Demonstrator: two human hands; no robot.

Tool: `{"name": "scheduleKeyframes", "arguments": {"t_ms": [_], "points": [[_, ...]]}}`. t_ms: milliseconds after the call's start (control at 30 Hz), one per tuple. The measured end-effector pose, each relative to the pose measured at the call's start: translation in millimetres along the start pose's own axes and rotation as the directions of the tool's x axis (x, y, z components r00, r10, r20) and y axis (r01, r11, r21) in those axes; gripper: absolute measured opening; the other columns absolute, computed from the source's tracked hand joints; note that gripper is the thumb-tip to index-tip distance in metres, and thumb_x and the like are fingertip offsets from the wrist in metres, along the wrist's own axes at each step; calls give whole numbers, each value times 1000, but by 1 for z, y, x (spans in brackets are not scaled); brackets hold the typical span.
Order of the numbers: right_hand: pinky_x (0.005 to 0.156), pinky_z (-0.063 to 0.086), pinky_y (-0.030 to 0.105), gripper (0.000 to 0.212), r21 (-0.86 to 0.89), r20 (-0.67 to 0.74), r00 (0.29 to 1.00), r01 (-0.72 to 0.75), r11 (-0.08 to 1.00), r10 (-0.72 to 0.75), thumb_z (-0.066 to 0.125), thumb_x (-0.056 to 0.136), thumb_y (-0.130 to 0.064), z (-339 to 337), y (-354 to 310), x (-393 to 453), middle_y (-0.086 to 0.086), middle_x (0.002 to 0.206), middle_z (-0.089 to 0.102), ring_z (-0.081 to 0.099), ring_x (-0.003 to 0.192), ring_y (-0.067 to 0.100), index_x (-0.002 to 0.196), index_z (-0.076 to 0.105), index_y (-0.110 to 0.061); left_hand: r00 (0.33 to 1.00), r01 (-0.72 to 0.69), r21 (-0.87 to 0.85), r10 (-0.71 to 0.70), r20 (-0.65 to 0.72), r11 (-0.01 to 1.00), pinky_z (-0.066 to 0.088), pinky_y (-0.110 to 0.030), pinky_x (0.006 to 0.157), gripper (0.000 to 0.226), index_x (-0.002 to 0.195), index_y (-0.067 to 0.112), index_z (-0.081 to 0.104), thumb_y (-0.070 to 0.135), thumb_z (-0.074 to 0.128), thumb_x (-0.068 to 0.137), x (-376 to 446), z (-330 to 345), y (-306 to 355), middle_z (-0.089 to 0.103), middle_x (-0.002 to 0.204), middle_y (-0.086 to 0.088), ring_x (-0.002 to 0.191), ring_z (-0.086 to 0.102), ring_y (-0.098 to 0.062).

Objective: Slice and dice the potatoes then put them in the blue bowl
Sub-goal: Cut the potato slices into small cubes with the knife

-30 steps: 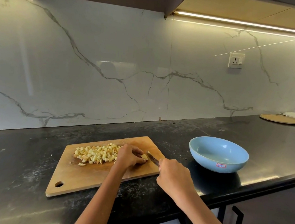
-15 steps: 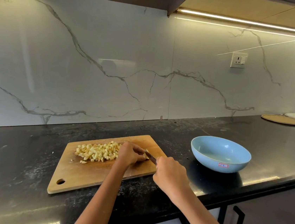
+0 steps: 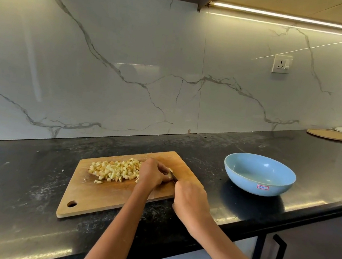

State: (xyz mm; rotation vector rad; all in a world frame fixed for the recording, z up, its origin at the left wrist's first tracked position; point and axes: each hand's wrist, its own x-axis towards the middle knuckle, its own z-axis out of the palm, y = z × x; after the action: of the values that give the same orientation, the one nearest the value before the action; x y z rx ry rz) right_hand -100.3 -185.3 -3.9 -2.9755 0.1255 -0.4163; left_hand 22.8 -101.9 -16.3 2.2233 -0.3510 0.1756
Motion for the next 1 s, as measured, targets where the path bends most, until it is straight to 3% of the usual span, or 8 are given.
{"name": "scheduleKeyframes", "arguments": {"t_ms": [167,333,533,667,767,867,1000], "points": [[69,40,28,19,-4,18,1000,19,1000,-19,48,94,-8,-2,2,7,7,108,63,61,97,22,110,58,-10,999,-25,46,26,-28,999,53,-25,76,17,89,6,74,10,78,73,-2,0,0,72,93,-7,82,65,-16],[74,45,29,22,-34,18,998,57,998,-56,45,96,-9,-4,5,-3,7,111,61,60,98,21,116,56,-10,1000,-19,40,20,-24,999,54,-25,75,17,89,8,74,10,77,73,-5,0,1,72,93,-6,82,65,-14],[69,41,29,23,-38,18,999,29,999,-29,46,96,-8,-4,4,6,7,109,62,61,98,22,116,57,-11,1000,-17,20,16,27,1000,54,-29,80,19,92,8,73,11,76,74,-3,-2,0,71,93,-4,81,63,-13],[65,40,27,24,-76,-3,998,62,995,-62,41,97,-3,2,-5,10,9,109,63,62,97,21,112,59,-7,999,-31,17,31,-16,999,53,-33,86,17,90,7,74,9,77,73,-5,-2,-2,72,97,-6,89,65,-17],[64,40,28,25,-65,-3,997,81,995,-81,39,97,-1,3,-7,4,11,108,63,62,96,23,110,60,-5,997,-23,-3,23,-69,1000,54,-31,81,13,87,7,75,9,76,74,-6,3,-2,72,93,-7,85,65,-16],[68,44,29,23,-44,5,998,68,997,-67,43,97,-4,0,-2,-2,11,109,63,62,97,23,113,59,-5,995,-18,8,19,-103,1000,51,-24,72,14,89,8,74,12,75,76,-7,1,0,72,90,-7,78,63,-12],[79,48,33,23,-4,10,999,41,999,-41,48,96,-8,-4,7,-7,9,112,62,61,100,24,117,56,-8,997,-10,-19,9,-73,1000,53,-24,75,15,90,7,73,9,75,75,-4,2,-3,72,90,-8,79,64,-14]]}}
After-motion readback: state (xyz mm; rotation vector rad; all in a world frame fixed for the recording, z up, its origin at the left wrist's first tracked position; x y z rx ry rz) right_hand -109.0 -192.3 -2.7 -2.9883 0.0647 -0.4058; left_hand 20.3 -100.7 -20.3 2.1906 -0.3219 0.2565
